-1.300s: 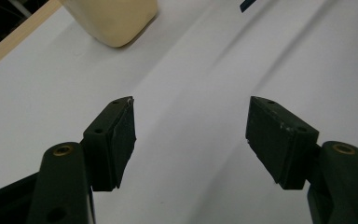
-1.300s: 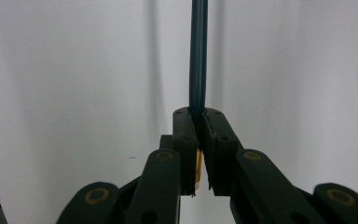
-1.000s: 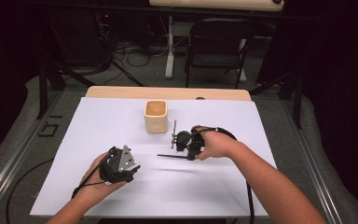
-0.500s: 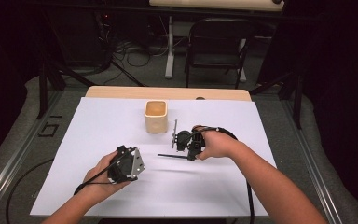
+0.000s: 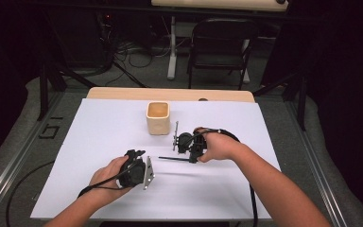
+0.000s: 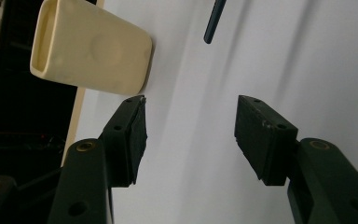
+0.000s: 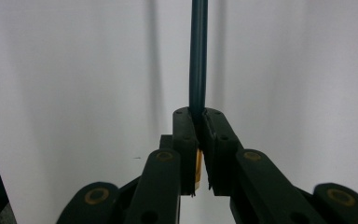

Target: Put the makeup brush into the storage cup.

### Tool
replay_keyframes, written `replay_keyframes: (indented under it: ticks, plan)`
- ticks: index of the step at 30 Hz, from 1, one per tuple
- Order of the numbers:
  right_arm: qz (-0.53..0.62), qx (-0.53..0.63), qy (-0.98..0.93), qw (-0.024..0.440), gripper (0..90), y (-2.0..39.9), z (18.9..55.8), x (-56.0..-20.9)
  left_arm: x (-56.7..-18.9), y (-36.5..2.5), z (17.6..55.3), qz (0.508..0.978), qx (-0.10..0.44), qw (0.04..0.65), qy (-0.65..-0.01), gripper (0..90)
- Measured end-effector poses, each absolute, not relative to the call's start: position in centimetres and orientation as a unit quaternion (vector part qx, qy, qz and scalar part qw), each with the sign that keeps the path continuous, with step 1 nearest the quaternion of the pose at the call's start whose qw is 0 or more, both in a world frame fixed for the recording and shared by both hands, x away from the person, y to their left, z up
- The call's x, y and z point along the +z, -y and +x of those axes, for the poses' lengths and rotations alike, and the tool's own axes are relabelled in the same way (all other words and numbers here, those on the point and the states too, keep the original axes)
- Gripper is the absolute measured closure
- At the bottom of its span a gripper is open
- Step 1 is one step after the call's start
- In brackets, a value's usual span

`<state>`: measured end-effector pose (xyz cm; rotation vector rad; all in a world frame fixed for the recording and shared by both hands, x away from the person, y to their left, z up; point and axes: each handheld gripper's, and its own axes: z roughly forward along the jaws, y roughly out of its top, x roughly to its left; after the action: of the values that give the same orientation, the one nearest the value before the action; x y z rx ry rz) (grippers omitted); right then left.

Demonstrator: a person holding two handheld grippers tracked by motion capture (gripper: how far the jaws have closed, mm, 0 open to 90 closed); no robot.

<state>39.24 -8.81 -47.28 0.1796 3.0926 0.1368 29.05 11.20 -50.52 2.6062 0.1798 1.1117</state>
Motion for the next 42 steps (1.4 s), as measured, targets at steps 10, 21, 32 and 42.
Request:
replay_keyframes:
  ticks: [10,21,32,42]
  plan:
    - [0.057,0.042,-0.997,0.018,84.2,8.7,39.1,-47.2,-51.0,-10.3,28.8,0.901,0.411,0.132,-0.031,47.7]
    - [0.053,0.046,-0.997,0.015,84.2,8.5,39.0,-47.3,-51.4,-9.1,28.6,0.896,0.427,0.124,-0.006,50.7]
    - [0.053,0.048,-0.997,0.013,84.1,8.2,38.8,-47.2,-51.7,-7.7,28.6,0.894,0.432,0.119,0.012,51.5]
    - [0.048,0.053,-0.997,0.010,84.2,7.9,38.8,-47.2,-52.0,-6.3,28.6,0.892,0.435,0.115,0.027,54.3]
